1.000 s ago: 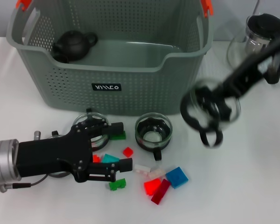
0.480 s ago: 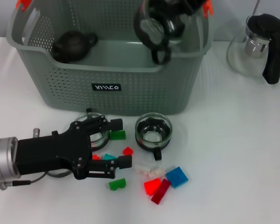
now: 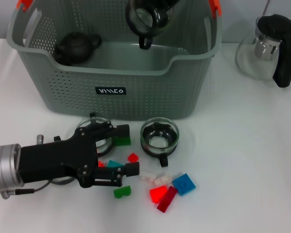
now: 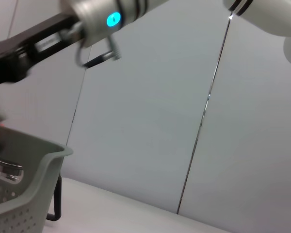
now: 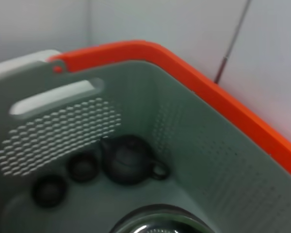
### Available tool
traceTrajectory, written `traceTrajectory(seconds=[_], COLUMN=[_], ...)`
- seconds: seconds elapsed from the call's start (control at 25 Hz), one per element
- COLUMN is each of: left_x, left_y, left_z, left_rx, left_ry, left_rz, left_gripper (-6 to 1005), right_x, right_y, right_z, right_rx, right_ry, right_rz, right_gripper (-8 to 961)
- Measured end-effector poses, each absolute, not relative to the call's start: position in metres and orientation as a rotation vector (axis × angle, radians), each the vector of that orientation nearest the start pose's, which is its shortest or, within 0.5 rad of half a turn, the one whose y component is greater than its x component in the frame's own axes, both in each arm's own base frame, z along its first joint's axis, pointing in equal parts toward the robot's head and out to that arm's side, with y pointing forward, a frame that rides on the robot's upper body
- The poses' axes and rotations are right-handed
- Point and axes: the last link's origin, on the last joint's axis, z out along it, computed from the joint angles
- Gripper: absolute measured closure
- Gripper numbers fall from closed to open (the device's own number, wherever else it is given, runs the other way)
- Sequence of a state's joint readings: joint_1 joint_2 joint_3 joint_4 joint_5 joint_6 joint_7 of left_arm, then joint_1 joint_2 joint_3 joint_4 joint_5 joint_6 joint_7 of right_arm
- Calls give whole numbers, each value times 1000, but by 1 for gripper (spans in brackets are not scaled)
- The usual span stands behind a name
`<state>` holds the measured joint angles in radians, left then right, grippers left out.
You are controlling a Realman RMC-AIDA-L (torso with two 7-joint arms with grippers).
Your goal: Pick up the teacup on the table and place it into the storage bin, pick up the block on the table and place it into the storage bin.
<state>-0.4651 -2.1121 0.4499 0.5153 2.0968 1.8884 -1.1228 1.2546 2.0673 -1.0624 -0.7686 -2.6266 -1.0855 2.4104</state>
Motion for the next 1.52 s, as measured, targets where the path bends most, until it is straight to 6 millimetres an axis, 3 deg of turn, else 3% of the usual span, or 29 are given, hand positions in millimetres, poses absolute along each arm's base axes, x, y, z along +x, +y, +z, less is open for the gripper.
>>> traceTrajectory(seconds=[0.28, 0.68, 1.52], left_x=[-267, -269, -269], left_y=[262, 263, 263], left_z=[-8, -8, -8], left_rx=[-2772, -2767, -2765], left_ry=[-494, -500, -492], left_rz=[-1105, -1094, -1088], left_gripper=[76, 77, 79], right_x=[37, 64, 81], right_y=[499, 497, 490], right_z=[-38, -66, -78], right_rx=[-2441, -2397, -2416], right_ry=[464, 436, 425], right_rz=[-30, -67, -124], right_gripper=[896, 896, 862])
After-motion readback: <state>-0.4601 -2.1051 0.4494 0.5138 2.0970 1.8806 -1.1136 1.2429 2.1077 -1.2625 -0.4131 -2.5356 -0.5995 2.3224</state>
